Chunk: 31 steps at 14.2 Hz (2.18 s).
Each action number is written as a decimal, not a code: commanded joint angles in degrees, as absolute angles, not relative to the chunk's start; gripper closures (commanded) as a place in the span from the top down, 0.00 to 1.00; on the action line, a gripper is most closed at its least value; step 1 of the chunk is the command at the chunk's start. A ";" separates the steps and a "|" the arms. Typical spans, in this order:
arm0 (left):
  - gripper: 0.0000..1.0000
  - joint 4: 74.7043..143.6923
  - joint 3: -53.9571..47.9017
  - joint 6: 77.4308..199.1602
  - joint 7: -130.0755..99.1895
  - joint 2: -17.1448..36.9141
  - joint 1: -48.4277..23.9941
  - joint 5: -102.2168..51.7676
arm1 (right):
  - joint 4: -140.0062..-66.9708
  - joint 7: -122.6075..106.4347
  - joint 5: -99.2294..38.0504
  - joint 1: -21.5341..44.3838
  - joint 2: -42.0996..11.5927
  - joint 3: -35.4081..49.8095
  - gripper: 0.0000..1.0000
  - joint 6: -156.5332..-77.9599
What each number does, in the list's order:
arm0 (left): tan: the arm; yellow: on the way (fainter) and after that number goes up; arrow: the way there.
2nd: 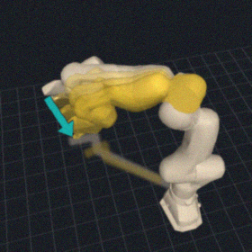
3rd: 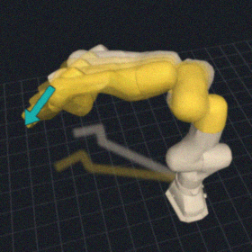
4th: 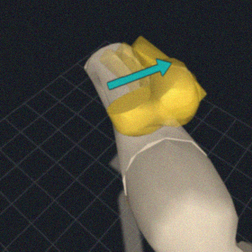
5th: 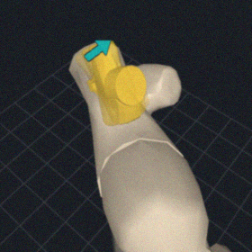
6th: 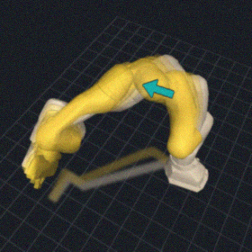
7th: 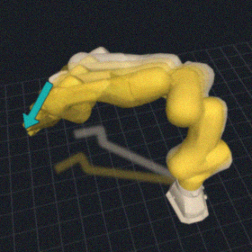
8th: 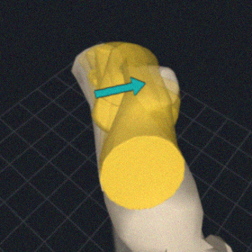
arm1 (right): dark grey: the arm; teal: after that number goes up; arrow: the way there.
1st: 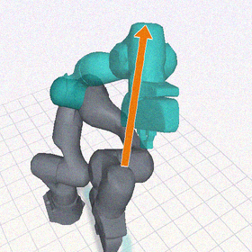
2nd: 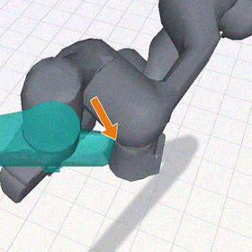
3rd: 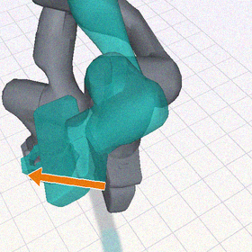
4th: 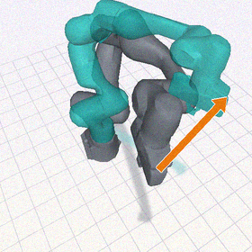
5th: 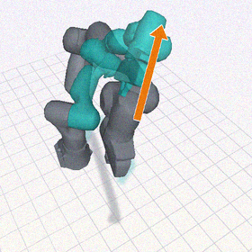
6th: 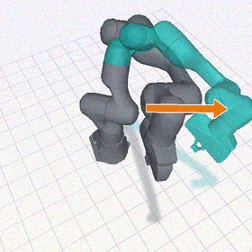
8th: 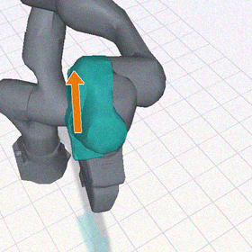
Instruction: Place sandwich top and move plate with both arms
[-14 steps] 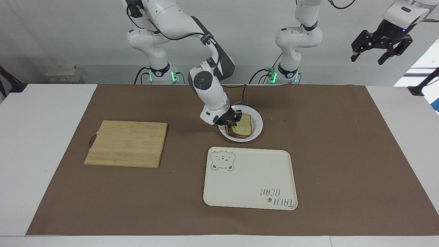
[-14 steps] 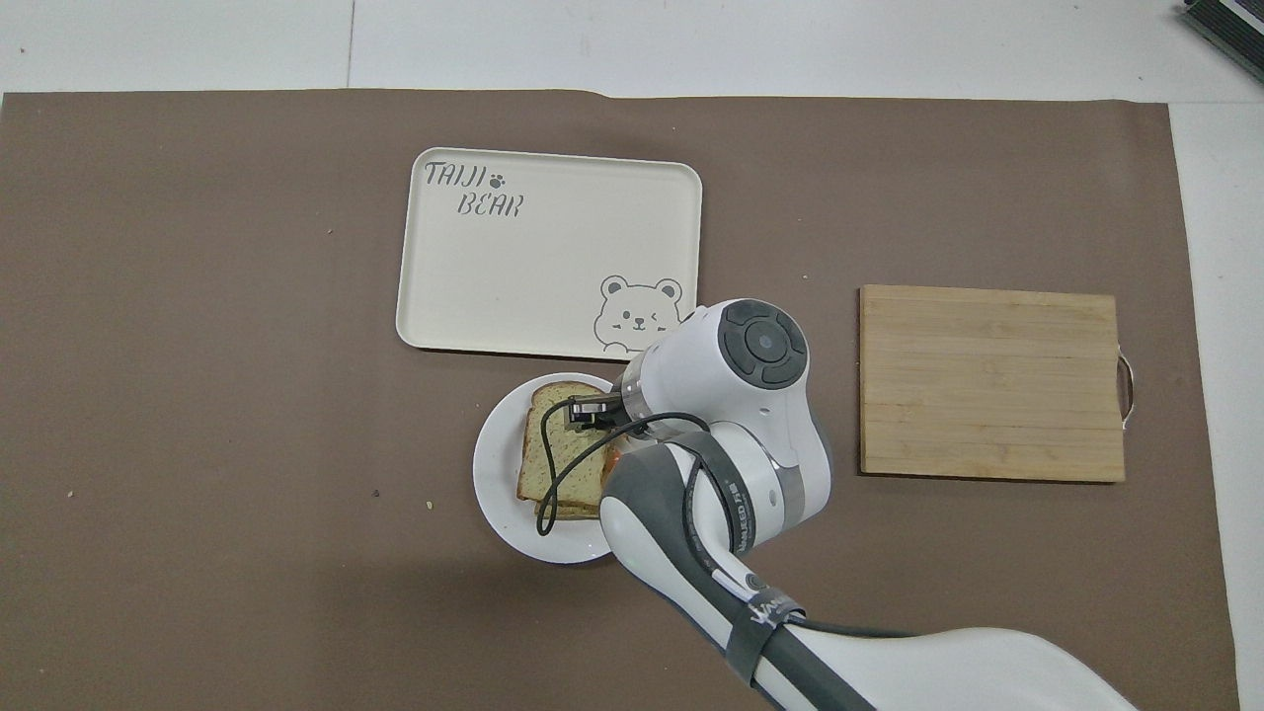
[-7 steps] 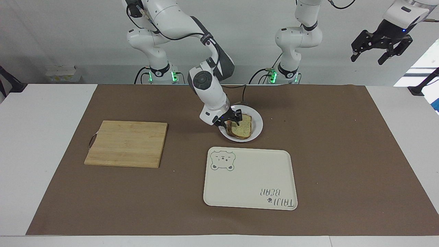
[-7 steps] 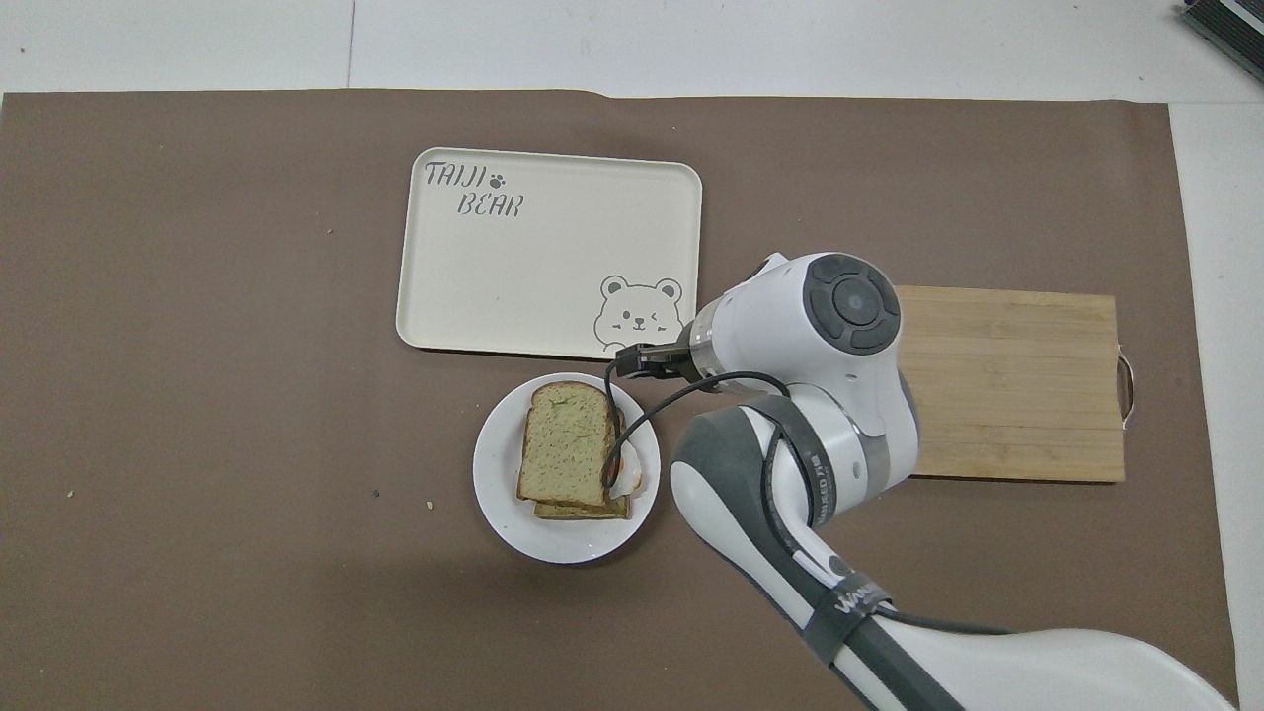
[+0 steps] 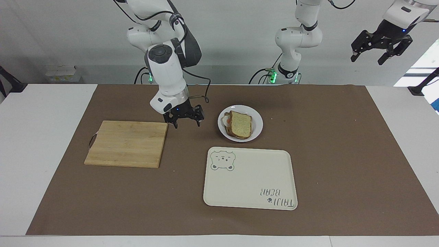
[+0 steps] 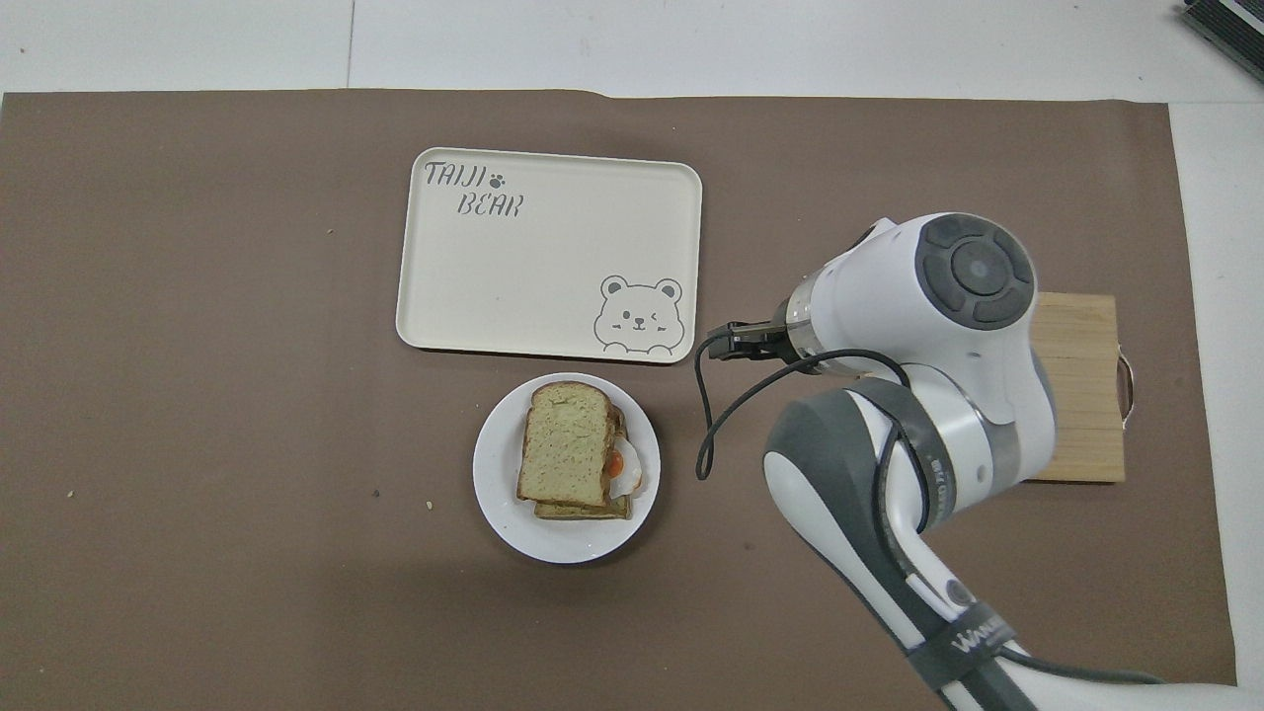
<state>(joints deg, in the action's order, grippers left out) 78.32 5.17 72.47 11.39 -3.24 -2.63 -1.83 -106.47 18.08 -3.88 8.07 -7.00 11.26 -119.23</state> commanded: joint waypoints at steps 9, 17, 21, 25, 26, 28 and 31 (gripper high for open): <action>1.00 74.01 5.36 71.72 9.84 0.18 -1.93 -2.20 | -102.57 17.58 -2.72 3.16 0.17 7.40 1.00 -107.67; 1.00 74.71 3.96 72.86 3.07 -1.23 -2.90 -1.23 | -97.14 9.95 -1.15 2.55 3.34 -0.87 1.00 -99.25; 1.00 74.79 3.96 72.51 2.38 -1.49 -2.90 -2.02 | -90.81 4.32 -0.09 2.46 3.25 -3.16 1.00 -91.95; 1.00 78.04 3.78 73.21 3.25 -3.42 -2.90 -2.20 | -91.39 2.37 2.91 2.81 5.26 -4.39 1.00 -89.21; 1.00 78.39 3.61 73.39 3.25 -3.43 -2.90 -3.50 | -92.80 2.37 2.64 3.07 6.06 -4.39 1.00 -89.03; 1.00 79.10 3.78 73.74 3.16 -3.87 -2.90 -7.19 | -93.16 2.37 2.46 3.16 6.42 -4.31 1.00 -89.30; 1.00 81.90 3.78 74.35 3.34 -4.31 -2.90 -10.88 | -93.16 2.29 2.46 3.16 6.33 -4.31 1.00 -89.47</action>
